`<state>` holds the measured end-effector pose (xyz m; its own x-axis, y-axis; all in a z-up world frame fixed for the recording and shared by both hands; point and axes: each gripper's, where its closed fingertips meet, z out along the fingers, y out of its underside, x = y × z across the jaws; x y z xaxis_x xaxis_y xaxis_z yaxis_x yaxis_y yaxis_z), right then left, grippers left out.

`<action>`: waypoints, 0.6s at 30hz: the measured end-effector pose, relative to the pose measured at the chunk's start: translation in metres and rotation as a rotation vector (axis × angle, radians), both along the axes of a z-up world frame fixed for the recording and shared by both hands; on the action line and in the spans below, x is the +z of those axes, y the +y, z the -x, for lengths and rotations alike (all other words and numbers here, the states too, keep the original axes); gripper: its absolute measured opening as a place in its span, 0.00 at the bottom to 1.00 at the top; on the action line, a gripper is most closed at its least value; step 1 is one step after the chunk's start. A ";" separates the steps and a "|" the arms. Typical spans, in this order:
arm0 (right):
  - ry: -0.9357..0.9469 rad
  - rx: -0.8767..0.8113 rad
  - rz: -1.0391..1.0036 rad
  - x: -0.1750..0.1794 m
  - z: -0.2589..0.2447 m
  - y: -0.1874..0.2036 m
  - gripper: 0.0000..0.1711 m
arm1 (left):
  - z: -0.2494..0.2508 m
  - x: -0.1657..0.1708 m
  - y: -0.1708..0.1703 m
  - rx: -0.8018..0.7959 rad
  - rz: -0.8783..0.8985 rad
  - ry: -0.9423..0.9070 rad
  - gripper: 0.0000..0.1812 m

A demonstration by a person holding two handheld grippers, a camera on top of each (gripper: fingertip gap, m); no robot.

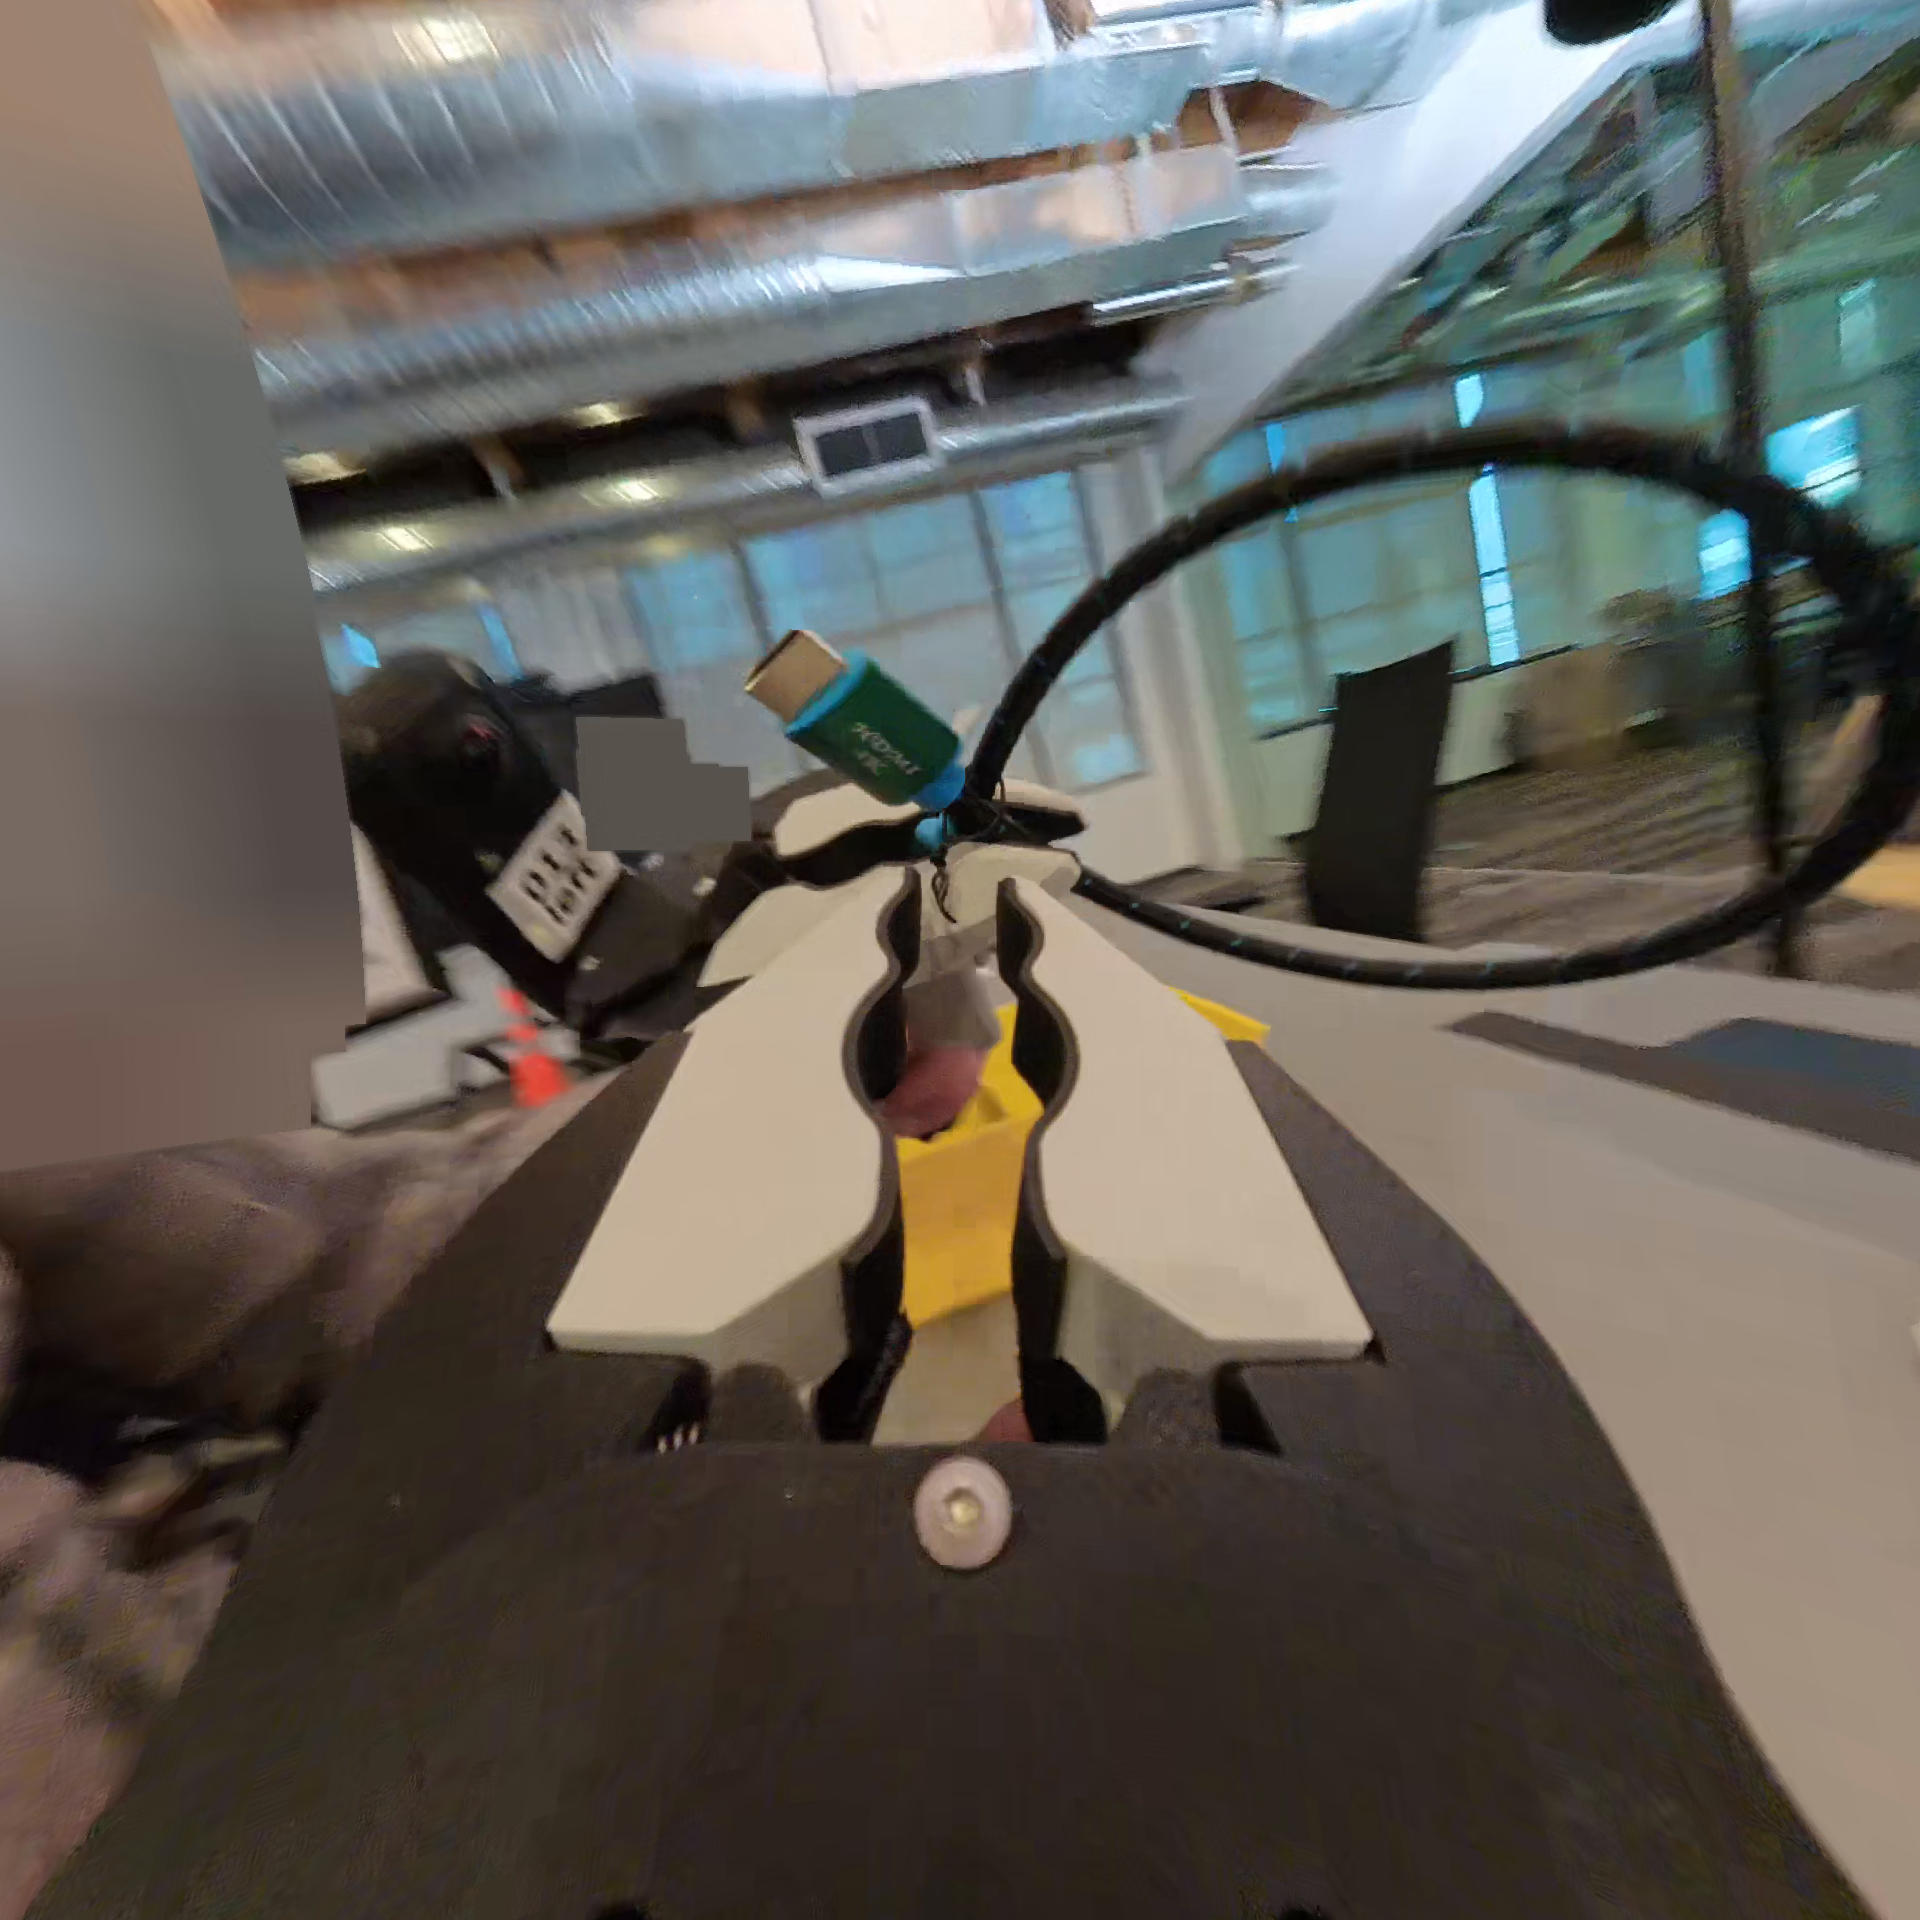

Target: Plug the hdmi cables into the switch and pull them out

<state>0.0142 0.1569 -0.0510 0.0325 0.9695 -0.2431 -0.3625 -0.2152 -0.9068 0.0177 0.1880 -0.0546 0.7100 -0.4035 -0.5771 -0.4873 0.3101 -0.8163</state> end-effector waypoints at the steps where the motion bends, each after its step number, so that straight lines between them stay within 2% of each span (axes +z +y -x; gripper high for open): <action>1: -0.045 -0.048 -0.045 -0.001 0.001 0.001 0.07 | 0.001 -0.001 0.002 0.017 0.004 0.005 0.05; 6: -0.198 -0.240 -0.183 -0.003 0.006 0.004 0.08 | 0.004 -0.006 0.008 0.116 -0.016 0.083 0.05; 12: -0.268 -0.377 -0.144 -0.008 0.010 0.012 0.06 | 0.012 -0.004 0.012 0.278 -0.094 0.208 0.05; 18: -0.323 -0.451 -0.108 -0.012 0.011 0.019 0.02 | 0.012 -0.009 0.013 0.350 -0.129 0.302 0.04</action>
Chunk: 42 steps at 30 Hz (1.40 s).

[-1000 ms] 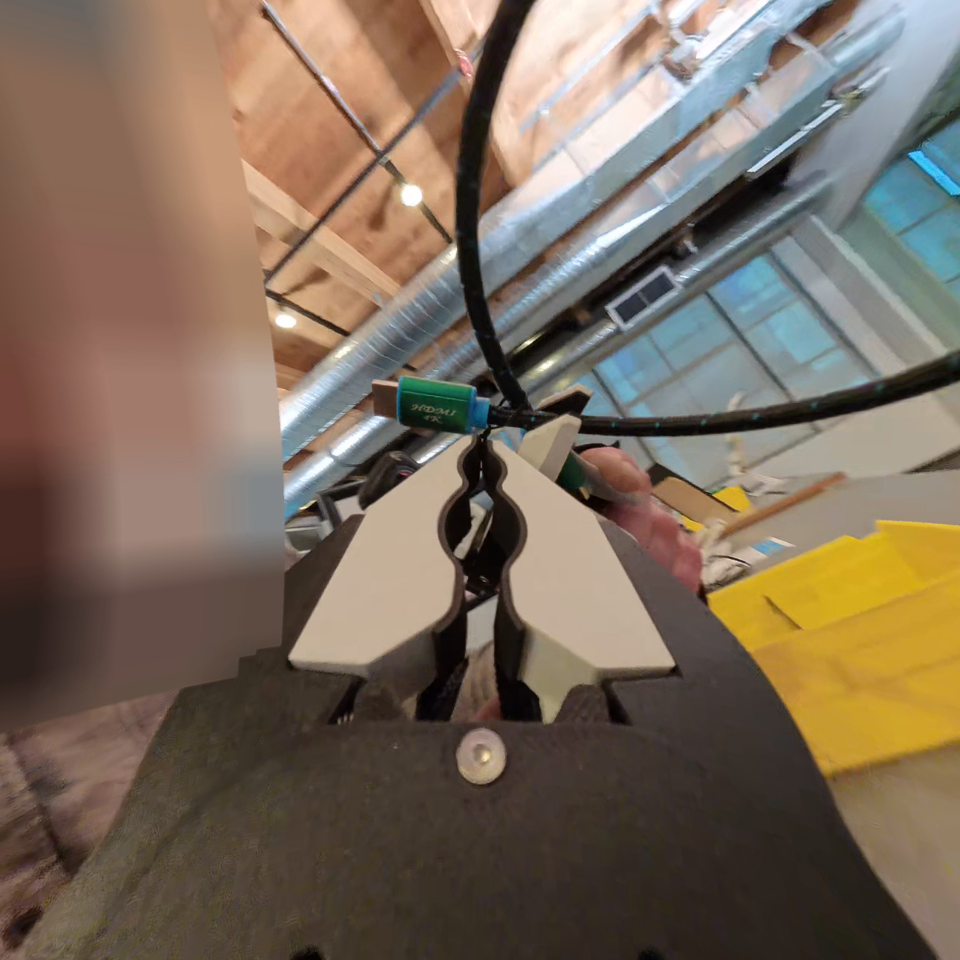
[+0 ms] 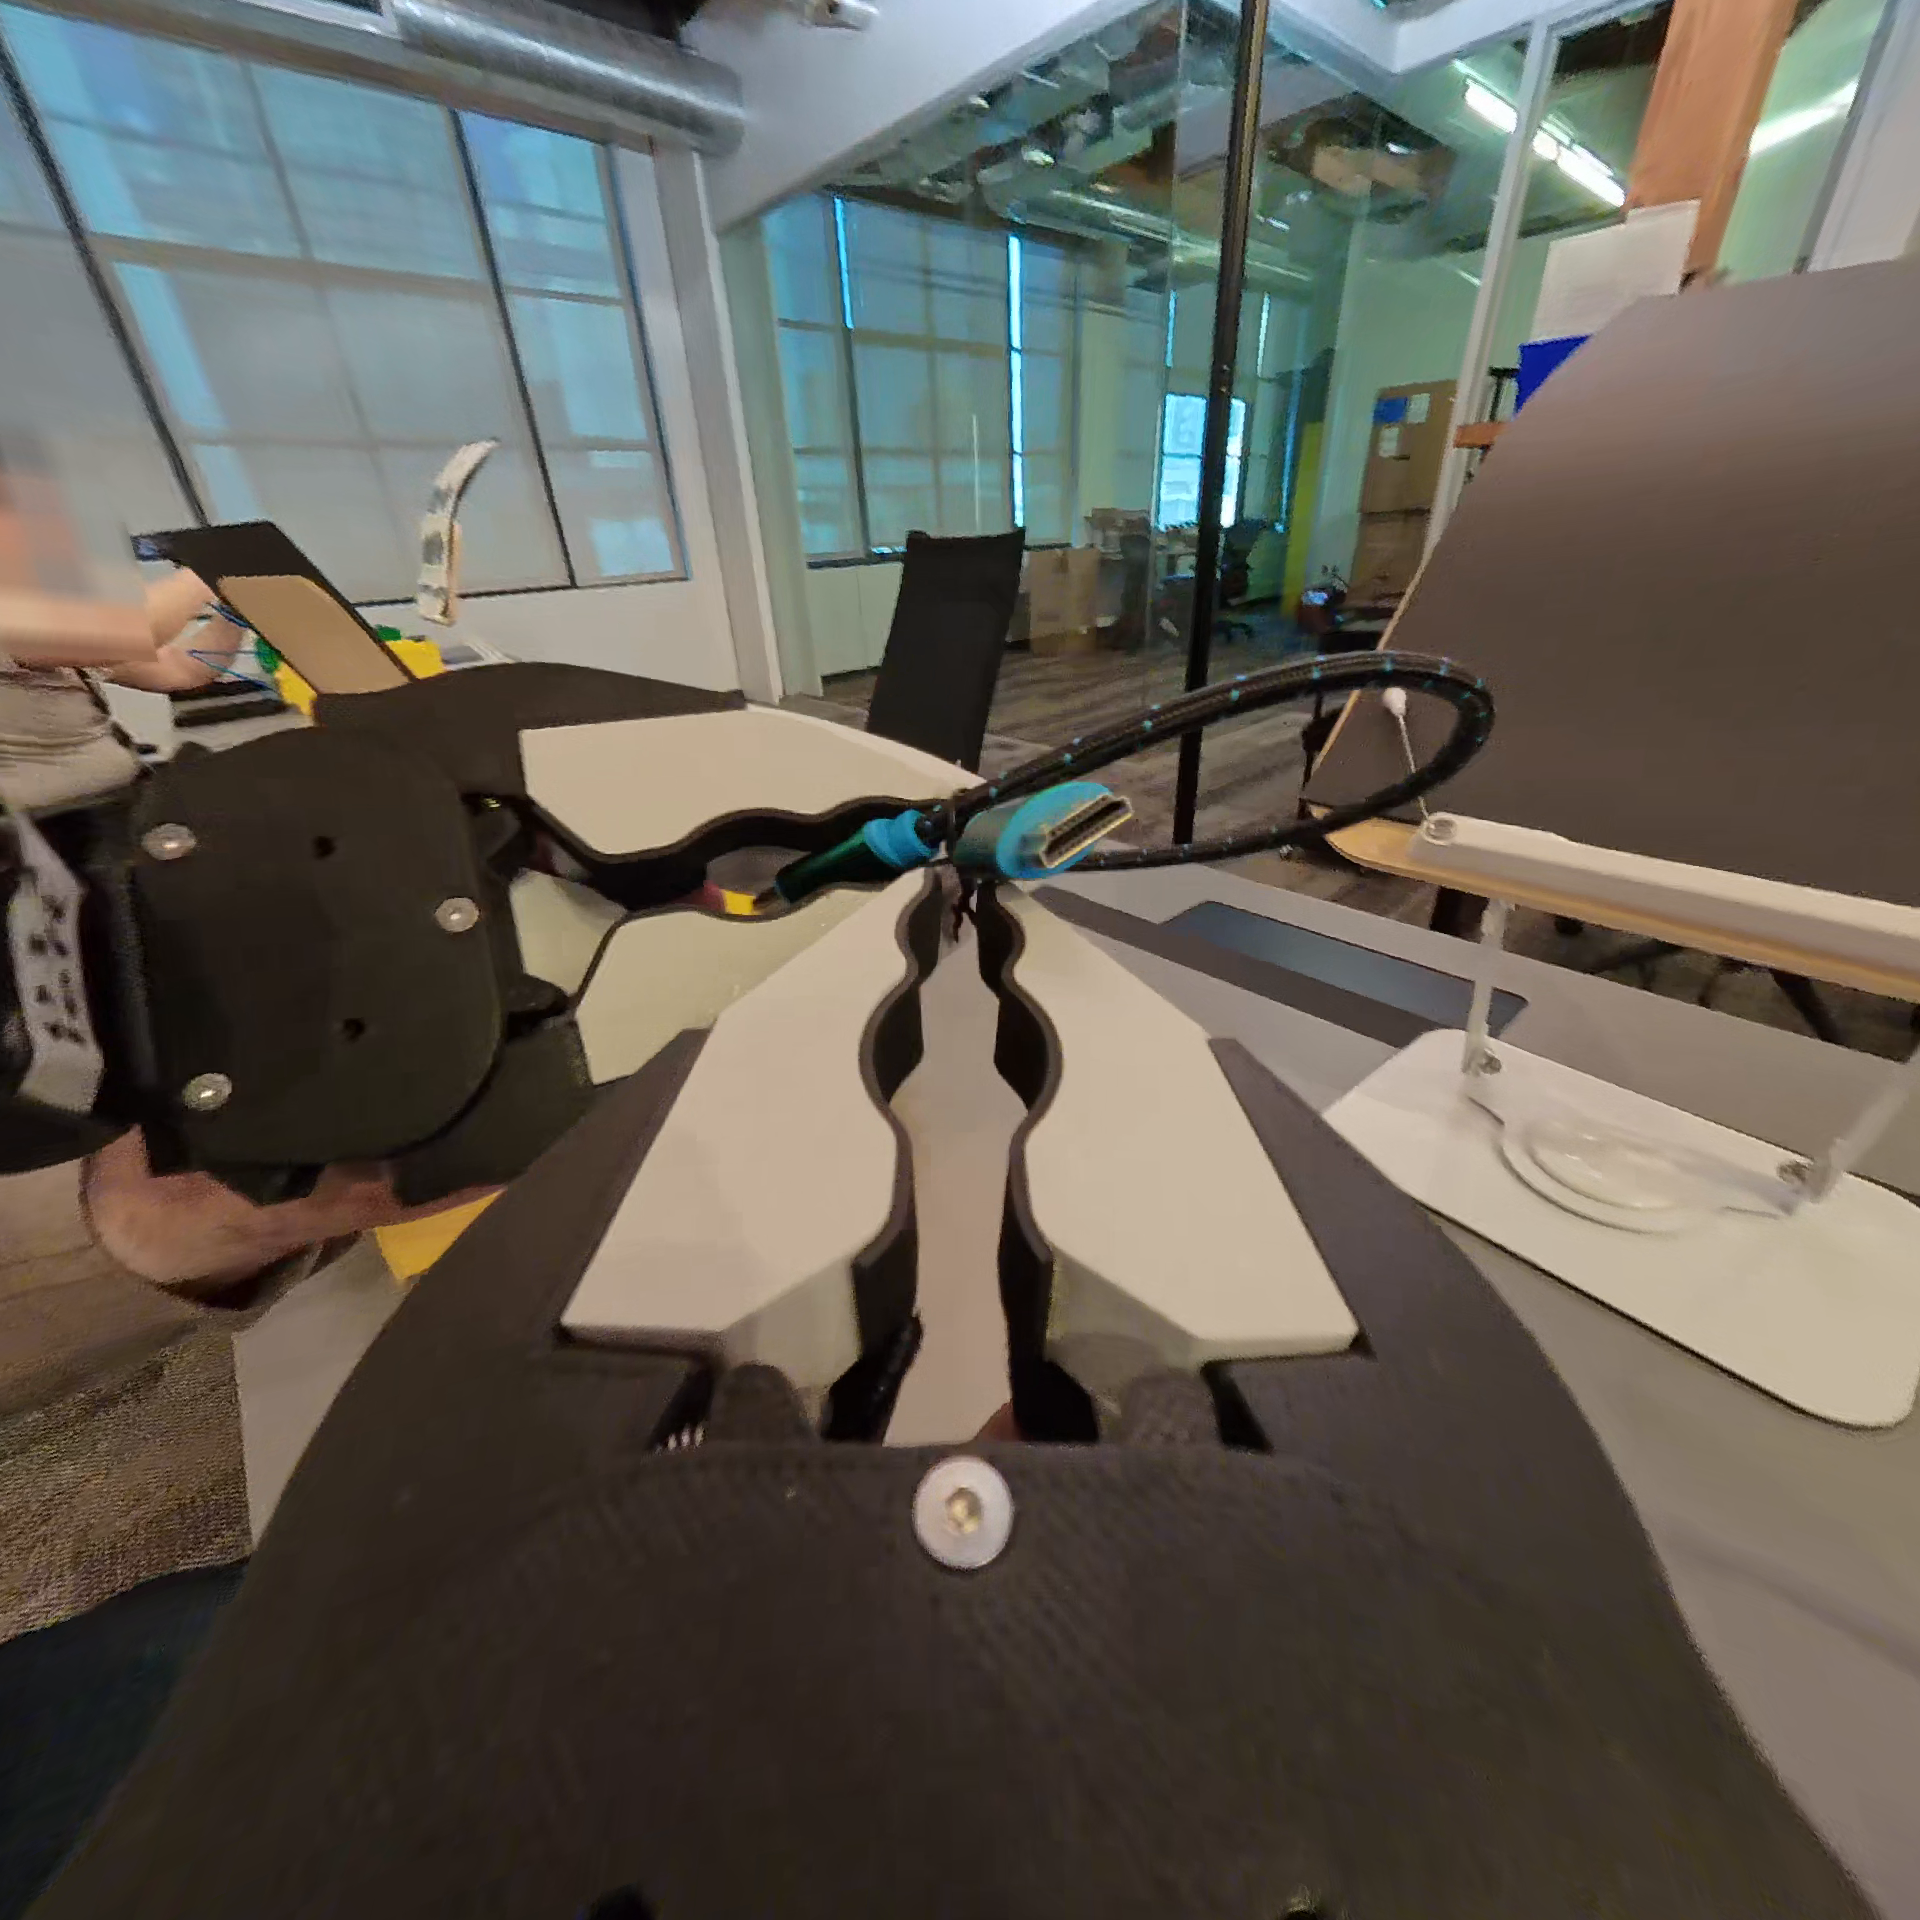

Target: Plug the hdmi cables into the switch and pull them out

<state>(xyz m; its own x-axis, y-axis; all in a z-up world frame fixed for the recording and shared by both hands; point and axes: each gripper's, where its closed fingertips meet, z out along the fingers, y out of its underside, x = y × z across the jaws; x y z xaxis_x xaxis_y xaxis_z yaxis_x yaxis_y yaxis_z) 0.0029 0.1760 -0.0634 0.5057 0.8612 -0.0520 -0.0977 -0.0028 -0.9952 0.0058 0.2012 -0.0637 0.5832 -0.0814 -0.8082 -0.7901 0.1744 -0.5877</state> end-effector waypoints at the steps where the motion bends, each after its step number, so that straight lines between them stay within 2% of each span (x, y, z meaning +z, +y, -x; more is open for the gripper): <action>1: 0.000 -0.010 0.010 -0.001 -0.001 0.002 0.02 | 0.001 0.000 0.000 0.013 -0.010 0.018 0.04; 9: -0.013 0.003 0.034 -0.007 -0.001 0.004 0.00 | 0.000 -0.002 0.001 0.046 -0.026 0.073 0.04; 13: 0.023 0.065 0.080 -0.006 -0.001 0.002 0.00 | 0.000 -0.001 0.000 0.034 -0.020 0.071 0.04; 18: 0.129 0.227 0.174 0.000 -0.003 -0.002 0.00 | -0.002 0.002 -0.002 -0.072 0.036 -0.029 0.05; 21: 0.214 0.368 0.265 0.004 -0.005 -0.008 0.00 | -0.008 0.004 -0.007 -0.206 0.082 -0.111 0.05; 25: 0.314 0.550 0.364 0.010 -0.008 -0.019 0.00 | 0.003 0.012 -0.004 -0.254 0.108 -0.210 0.05; 27: 0.320 0.525 0.367 0.009 -0.008 -0.016 0.00 | 0.003 0.014 -0.007 -0.296 0.107 -0.214 0.05; 33: 0.111 0.226 0.072 0.012 -0.005 -0.007 0.00 | 0.002 0.010 -0.006 -0.293 0.144 -0.248 0.05; 34: 0.099 0.207 0.054 0.013 -0.005 -0.007 0.00 | 0.001 0.009 -0.006 -0.293 0.143 -0.244 0.05; 37: 0.057 0.177 0.044 0.010 -0.001 -0.007 0.08 | -0.004 0.009 -0.009 -0.302 0.147 -0.239 0.05; 42: 0.068 0.200 0.063 0.009 0.000 -0.009 0.03 | -0.004 0.008 -0.009 -0.303 0.154 -0.246 0.05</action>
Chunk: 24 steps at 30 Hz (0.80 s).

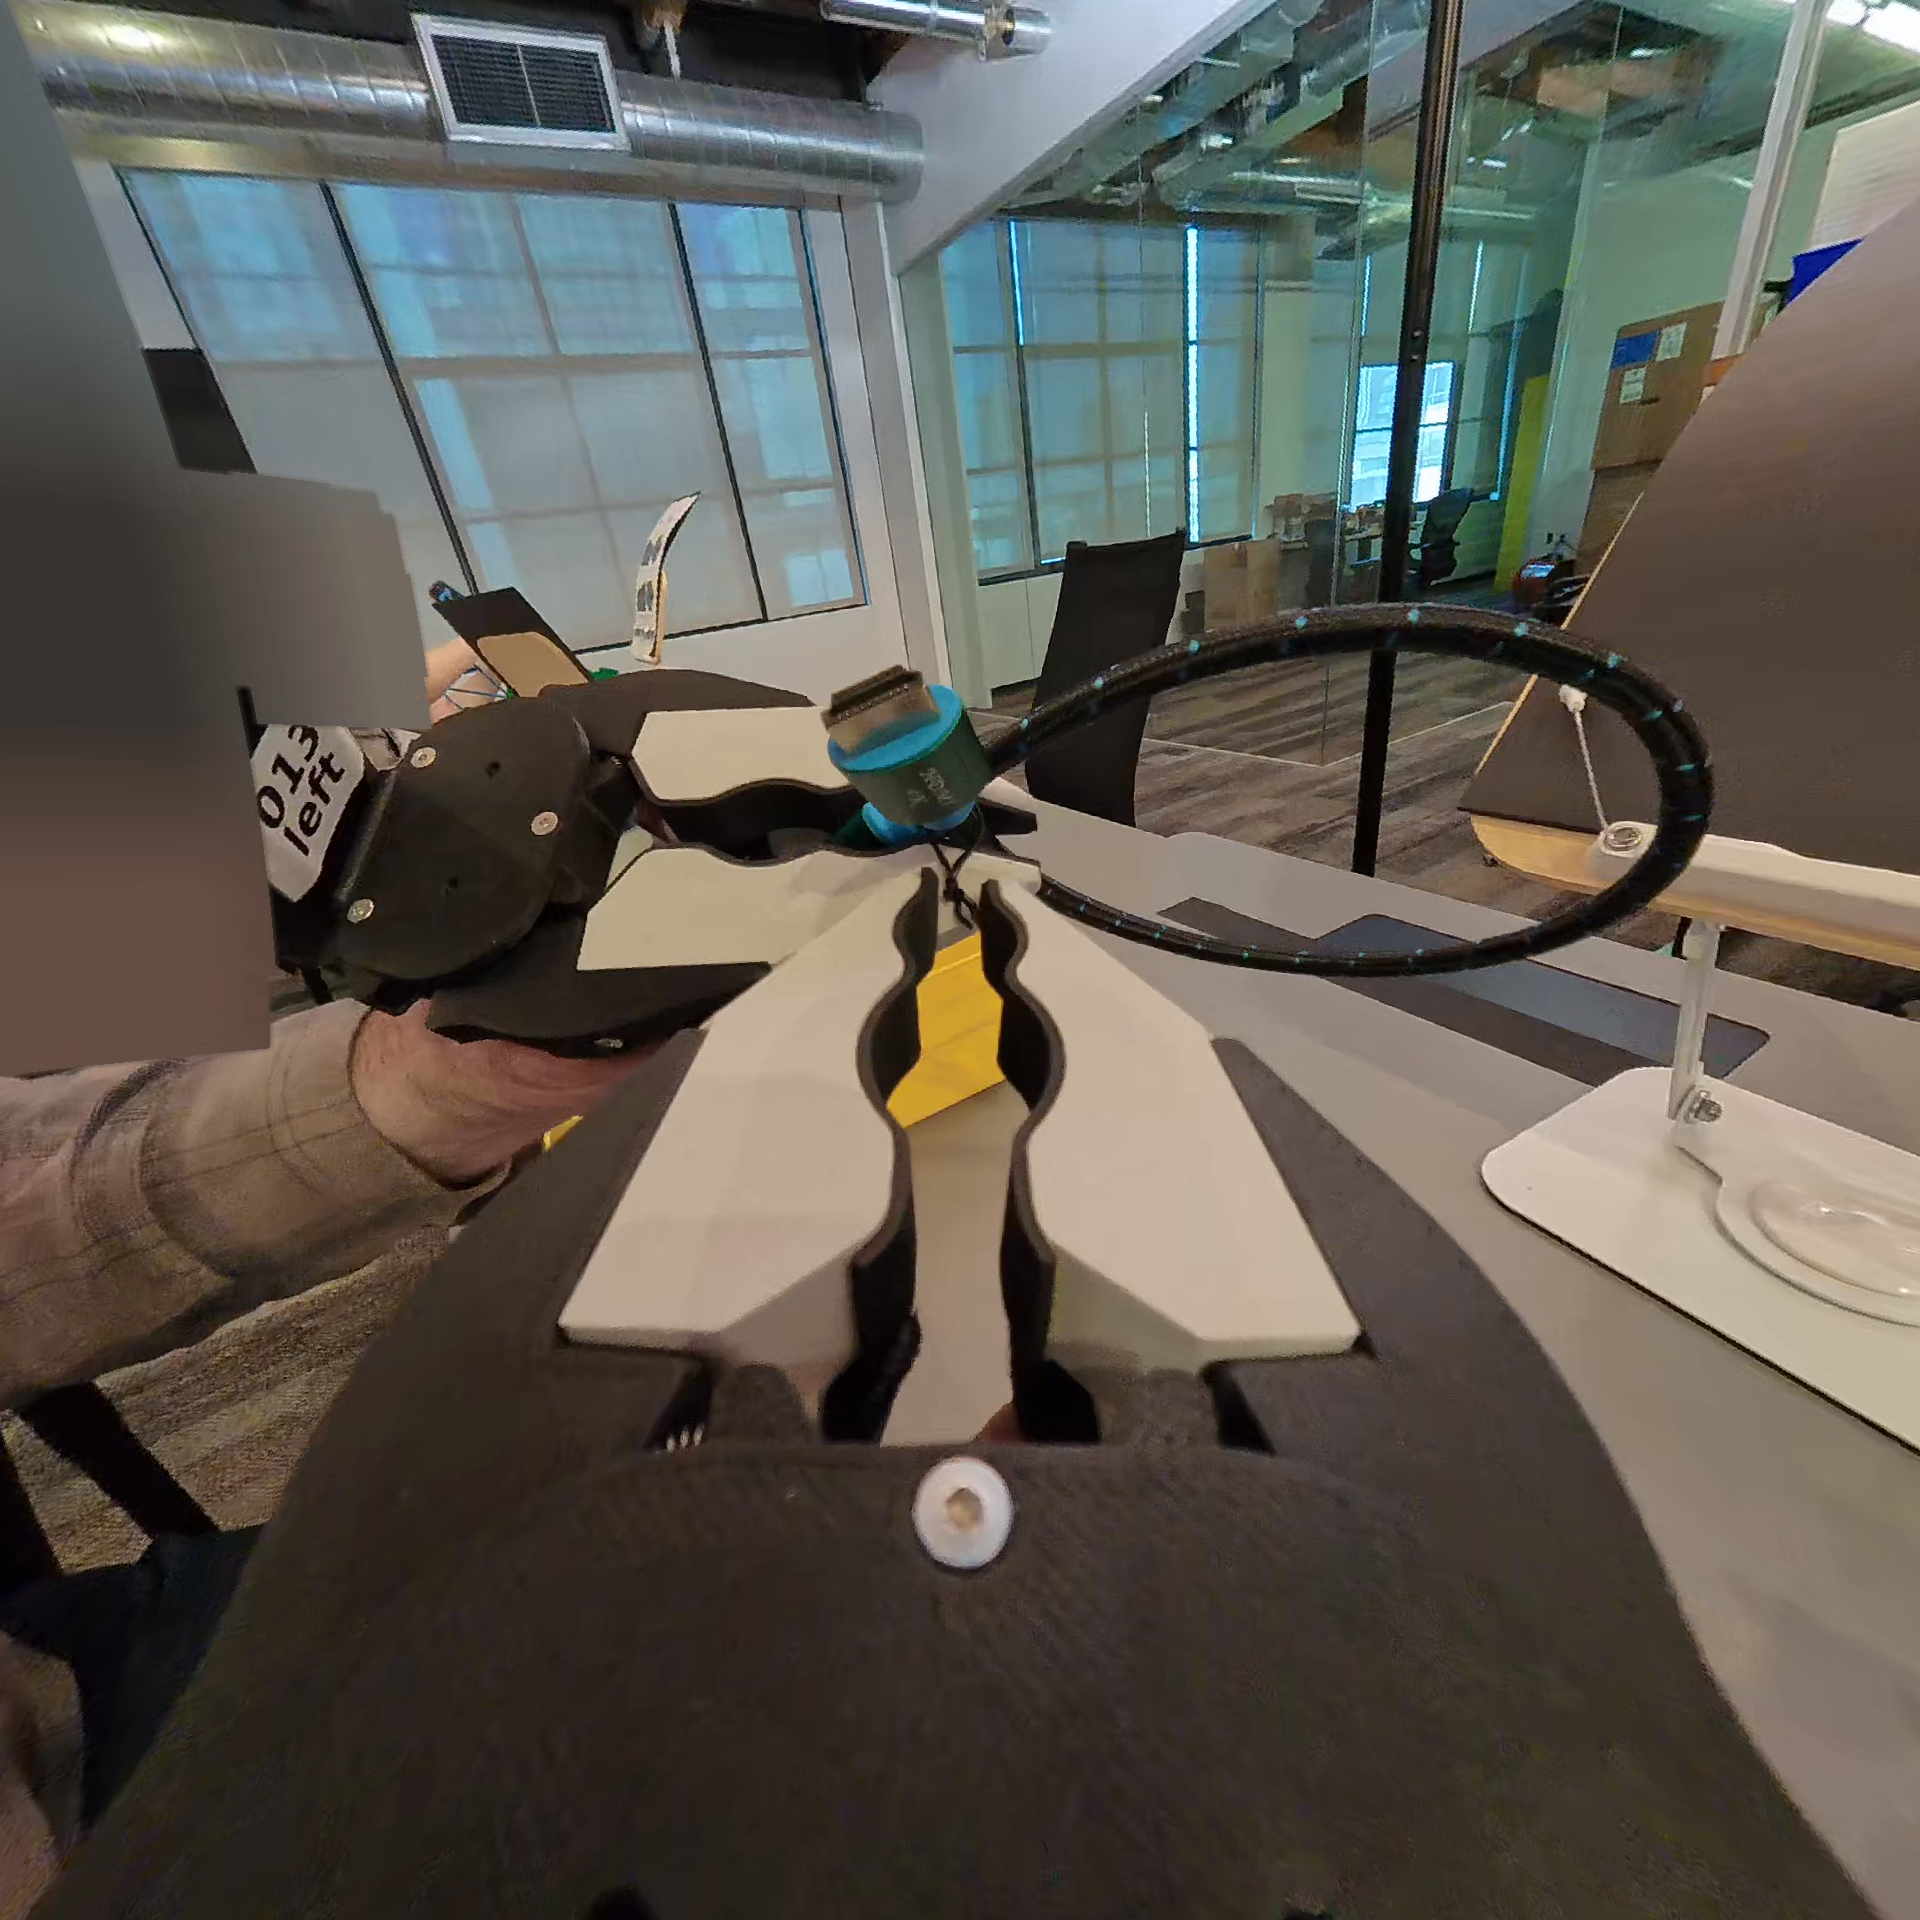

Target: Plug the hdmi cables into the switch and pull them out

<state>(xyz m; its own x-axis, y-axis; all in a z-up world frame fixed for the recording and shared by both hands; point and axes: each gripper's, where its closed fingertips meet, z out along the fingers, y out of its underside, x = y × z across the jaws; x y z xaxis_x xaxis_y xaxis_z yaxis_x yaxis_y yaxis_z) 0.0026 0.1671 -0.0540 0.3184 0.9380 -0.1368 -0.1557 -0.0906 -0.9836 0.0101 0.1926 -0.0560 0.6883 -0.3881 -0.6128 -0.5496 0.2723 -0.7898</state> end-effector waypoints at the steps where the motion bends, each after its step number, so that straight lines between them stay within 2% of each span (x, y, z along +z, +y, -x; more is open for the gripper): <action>1: 0.009 0.010 0.014 0.000 0.000 0.000 0.02 | 0.000 0.000 0.000 -0.004 0.000 -0.002 0.05; 6: 0.099 0.129 0.139 0.001 -0.003 -0.001 0.02 | -0.005 -0.001 -0.005 -0.061 0.000 -0.012 0.05; 12: 0.140 0.263 0.180 0.005 -0.002 -0.014 0.00 | -0.006 0.001 -0.009 -0.112 0.007 -0.051 0.05; 24: 0.460 0.560 0.395 0.024 -0.009 -0.034 0.00 | -0.012 0.012 -0.021 -0.206 -0.053 -0.126 0.05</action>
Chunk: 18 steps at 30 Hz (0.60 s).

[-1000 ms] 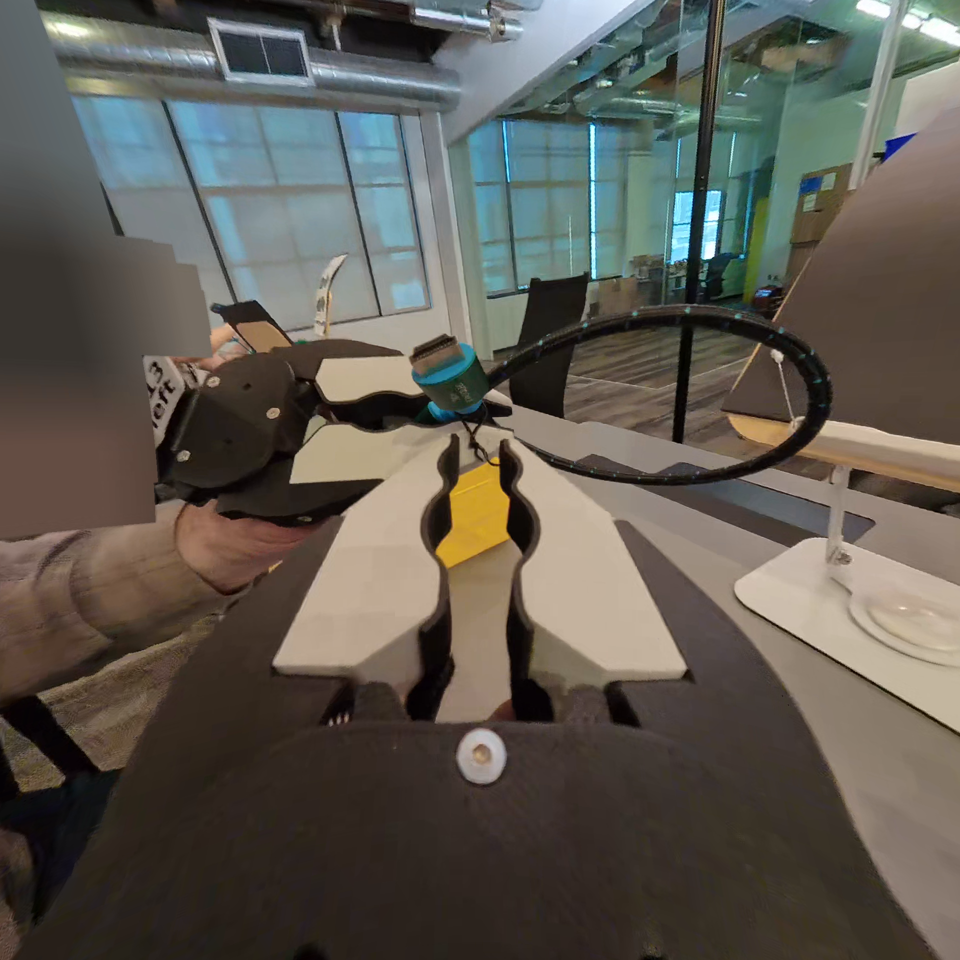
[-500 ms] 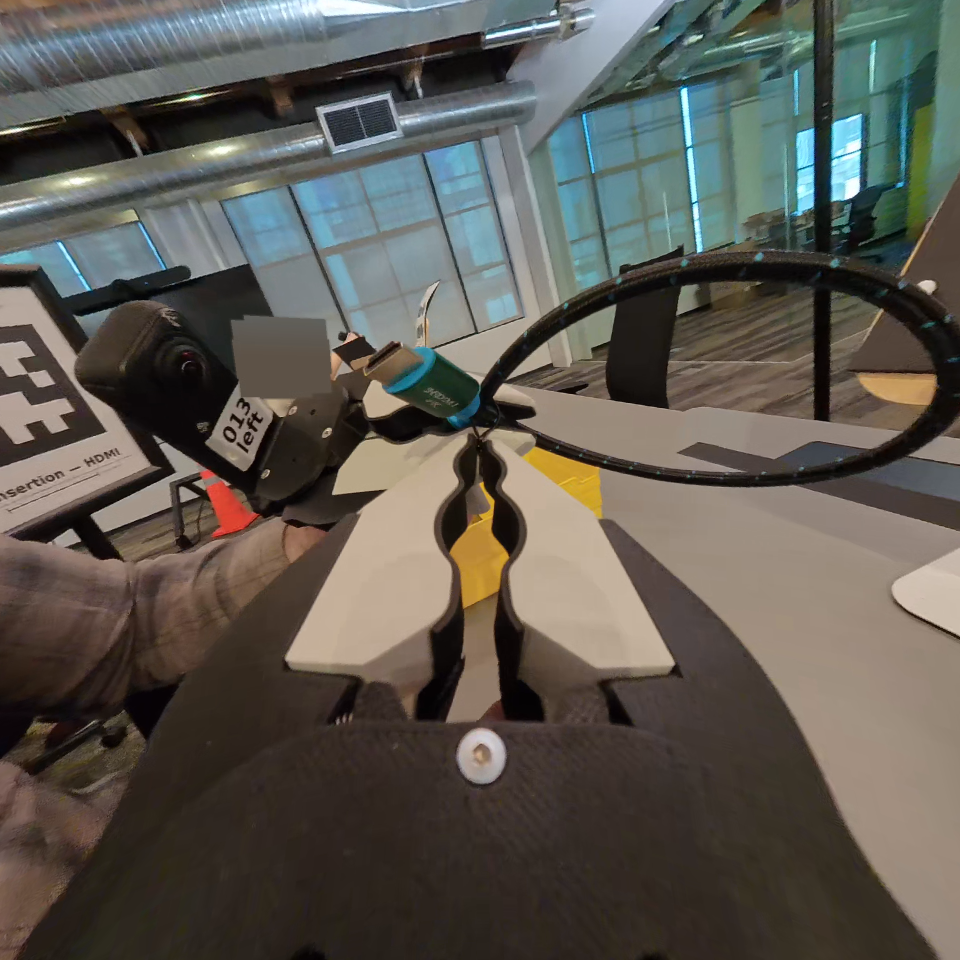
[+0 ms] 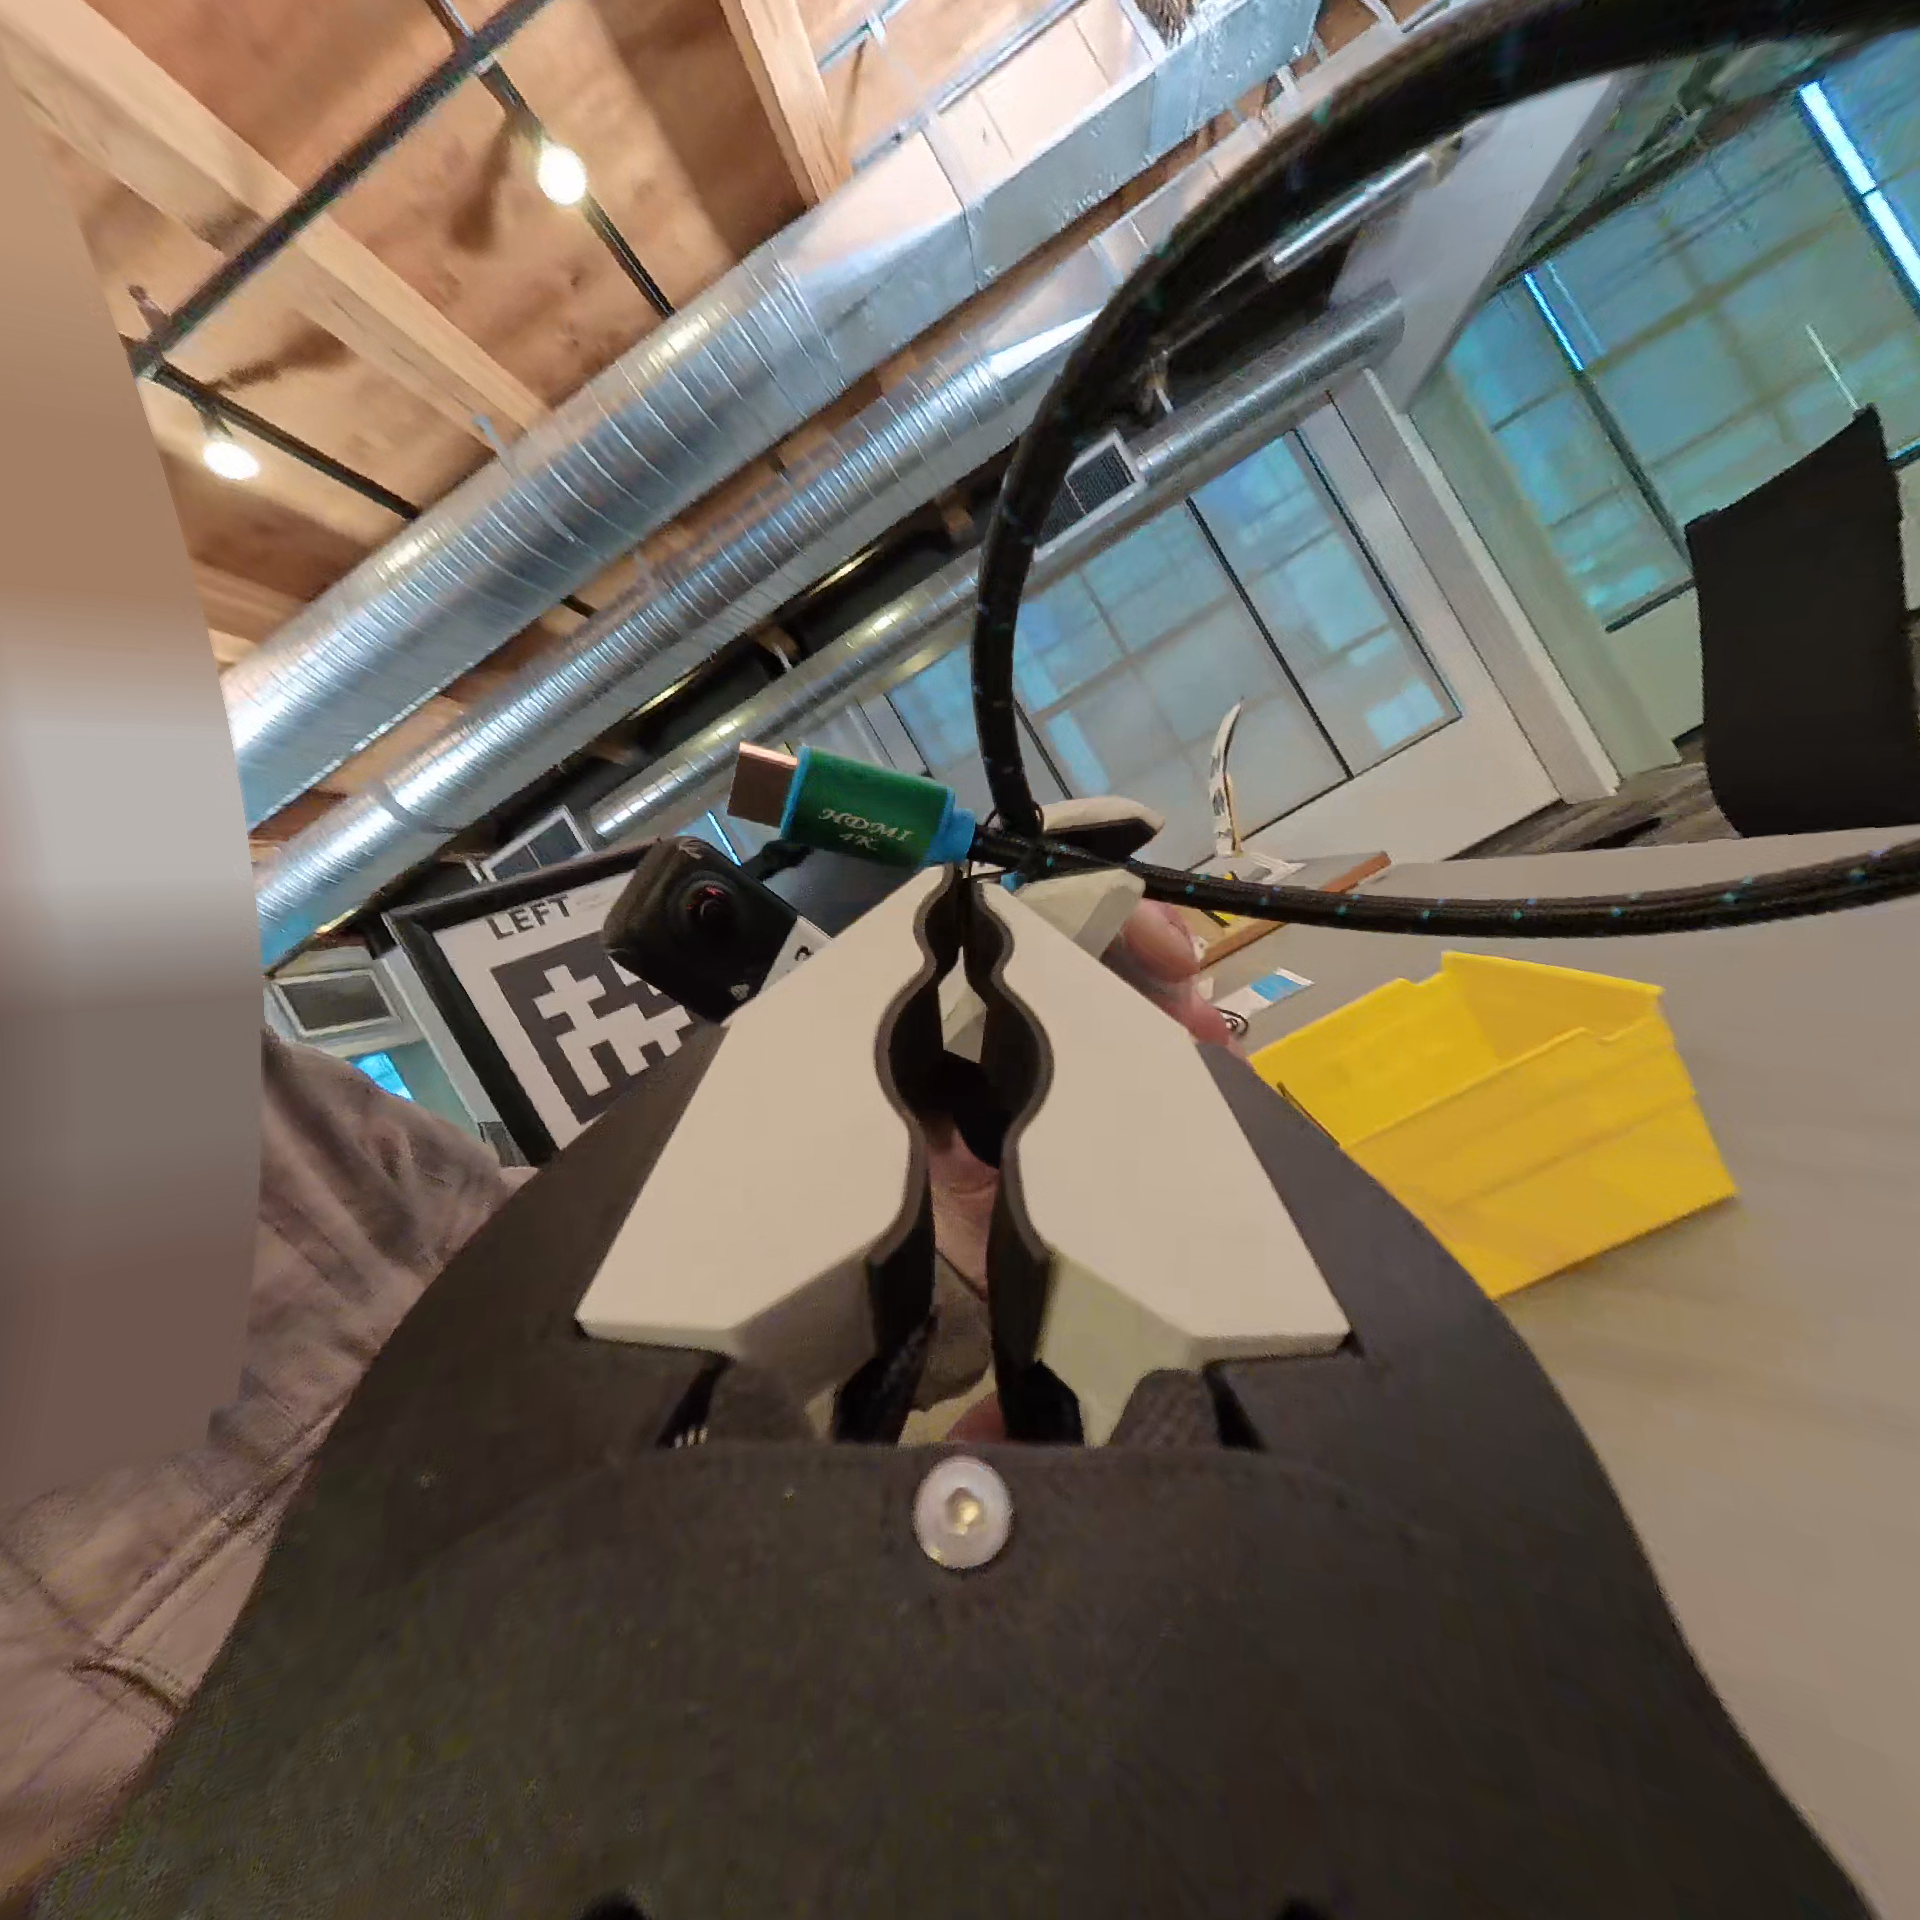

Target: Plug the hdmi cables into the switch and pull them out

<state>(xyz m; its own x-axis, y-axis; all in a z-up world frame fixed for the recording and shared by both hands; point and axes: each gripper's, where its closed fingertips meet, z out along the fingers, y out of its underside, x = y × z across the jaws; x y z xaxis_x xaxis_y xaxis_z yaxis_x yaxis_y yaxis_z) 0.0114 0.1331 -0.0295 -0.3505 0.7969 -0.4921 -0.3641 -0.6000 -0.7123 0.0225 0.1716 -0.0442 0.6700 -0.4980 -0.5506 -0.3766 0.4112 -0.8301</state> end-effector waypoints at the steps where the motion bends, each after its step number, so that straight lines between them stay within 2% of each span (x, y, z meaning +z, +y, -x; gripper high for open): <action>1: 0.027 0.018 0.004 0.002 -0.001 -0.002 0.00 | -0.001 0.002 -0.002 -0.018 -0.005 -0.015 0.05; 4: 0.088 0.065 0.031 0.005 -0.003 -0.007 0.00 | -0.003 0.005 -0.006 -0.047 -0.008 -0.044 0.05; 8: 0.234 0.206 0.047 0.013 -0.012 -0.021 0.00 | -0.013 0.010 -0.017 -0.141 0.008 -0.105 0.05; 11: 0.243 0.280 -0.062 0.019 -0.012 -0.049 0.00 | 0.003 0.007 -0.003 -0.094 0.080 -0.193 0.05; 13: 0.175 0.205 -0.086 0.016 -0.004 -0.043 0.00 | 0.008 0.006 0.000 -0.055 0.067 -0.160 0.05; 17: -0.049 -0.173 -0.260 0.002 -0.002 -0.005 0.00 | 0.008 0.004 0.006 0.025 0.068 -0.094 0.05; 18: -0.130 -0.278 -0.339 -0.001 -0.002 0.002 0.04 | 0.009 0.000 0.009 0.046 0.073 -0.074 0.05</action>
